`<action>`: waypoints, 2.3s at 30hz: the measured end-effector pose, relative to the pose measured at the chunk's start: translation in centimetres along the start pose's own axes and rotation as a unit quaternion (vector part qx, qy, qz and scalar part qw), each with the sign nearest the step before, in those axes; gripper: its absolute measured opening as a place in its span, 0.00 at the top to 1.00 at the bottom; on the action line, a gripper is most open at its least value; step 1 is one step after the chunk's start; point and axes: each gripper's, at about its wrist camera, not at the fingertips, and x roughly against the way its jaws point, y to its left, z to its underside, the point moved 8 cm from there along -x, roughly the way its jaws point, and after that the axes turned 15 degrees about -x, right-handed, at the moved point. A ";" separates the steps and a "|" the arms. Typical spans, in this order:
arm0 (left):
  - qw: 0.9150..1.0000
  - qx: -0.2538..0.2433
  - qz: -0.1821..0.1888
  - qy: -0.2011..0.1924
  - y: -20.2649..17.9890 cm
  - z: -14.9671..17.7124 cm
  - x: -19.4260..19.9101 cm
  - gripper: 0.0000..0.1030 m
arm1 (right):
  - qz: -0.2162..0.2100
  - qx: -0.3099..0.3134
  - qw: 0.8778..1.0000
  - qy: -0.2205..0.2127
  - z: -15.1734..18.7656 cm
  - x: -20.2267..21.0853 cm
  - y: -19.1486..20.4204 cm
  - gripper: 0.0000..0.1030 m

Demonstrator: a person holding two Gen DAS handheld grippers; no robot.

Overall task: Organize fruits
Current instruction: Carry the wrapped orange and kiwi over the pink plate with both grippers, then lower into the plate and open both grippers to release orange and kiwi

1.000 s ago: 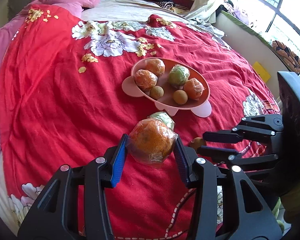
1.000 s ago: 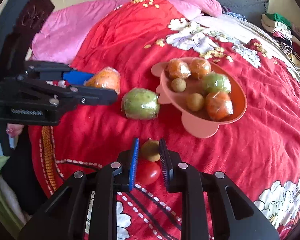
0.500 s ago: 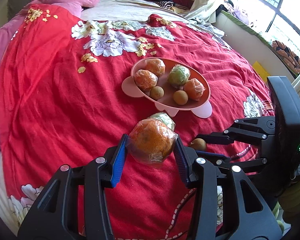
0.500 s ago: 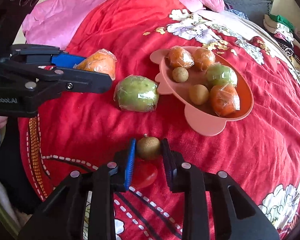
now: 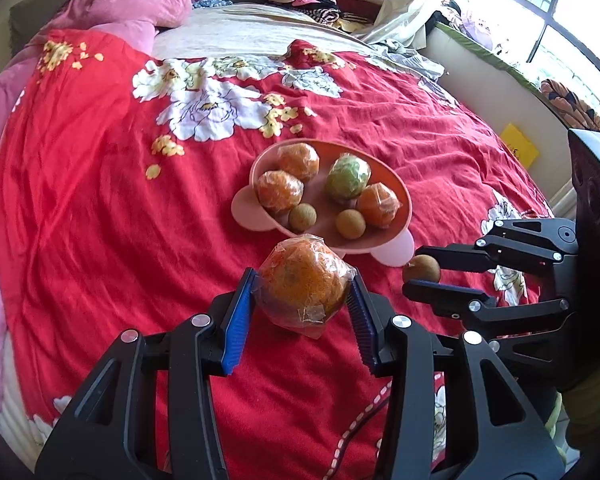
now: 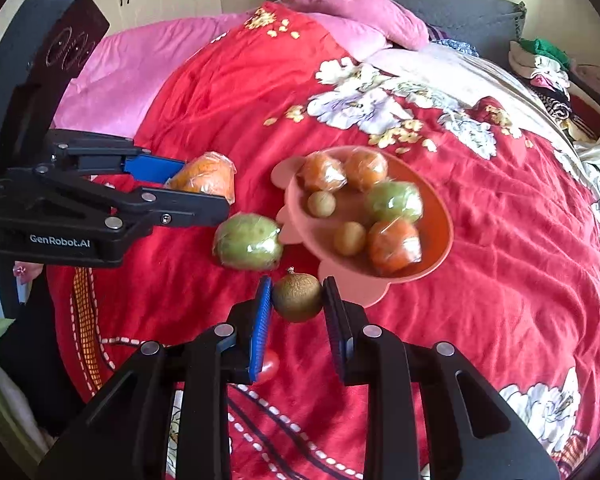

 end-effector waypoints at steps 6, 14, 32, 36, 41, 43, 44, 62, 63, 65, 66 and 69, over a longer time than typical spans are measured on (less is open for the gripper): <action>1.000 -0.005 0.001 -0.001 -0.2 -1.1 -0.4 0.64 | 0.004 -0.007 1.000 -0.014 -1.1 0.7 -1.1 0.76; 1.000 -0.015 0.006 0.003 -0.8 -2.3 -1.6 0.64 | 0.011 -0.024 0.999 -0.030 -2.4 1.5 -3.1 0.76; 0.999 -0.032 0.012 0.031 -1.8 -3.1 -5.5 0.64 | 0.028 -0.065 0.997 -0.041 -4.7 0.1 -7.6 0.76; 0.999 -0.034 0.012 0.034 -1.9 -3.0 -6.0 0.64 | 0.031 -0.067 0.997 -0.036 -4.9 -0.8 -8.0 0.76; 0.999 -0.038 0.012 0.032 -1.9 -3.1 -6.2 0.64 | 0.033 -0.070 0.996 -0.036 -5.3 -1.4 -8.2 0.76; 0.999 -0.040 0.012 0.032 -1.9 -3.2 -6.3 0.64 | 0.034 -0.069 0.996 -0.035 -5.5 -1.6 -8.1 0.76; 0.999 -0.040 0.012 0.031 -1.9 -3.2 -6.3 0.64 | 0.033 -0.069 0.996 -0.034 -5.6 -1.8 -8.1 0.76; 0.999 -0.040 0.014 0.030 -1.9 -3.1 -6.4 0.64 | 0.038 -0.072 0.996 -0.022 -5.4 -3.3 -8.1 0.76; 0.999 -0.040 0.014 0.030 -1.9 -3.2 -6.3 0.64 | 0.038 -0.072 0.996 -0.022 -5.4 -3.4 -8.2 0.76; 0.999 -0.040 0.015 0.030 -1.9 -3.2 -6.3 0.64 | 0.039 -0.073 0.996 -0.023 -5.4 -3.4 -8.2 0.76; 0.999 -0.039 0.015 0.030 -1.9 -3.2 -6.4 0.64 | 0.041 -0.073 0.996 -0.024 -5.4 -3.4 -8.2 0.75; 0.999 -0.039 0.015 0.029 -1.9 -3.2 -6.4 0.64 | 0.042 -0.073 0.996 -0.024 -5.4 -3.5 -8.3 0.74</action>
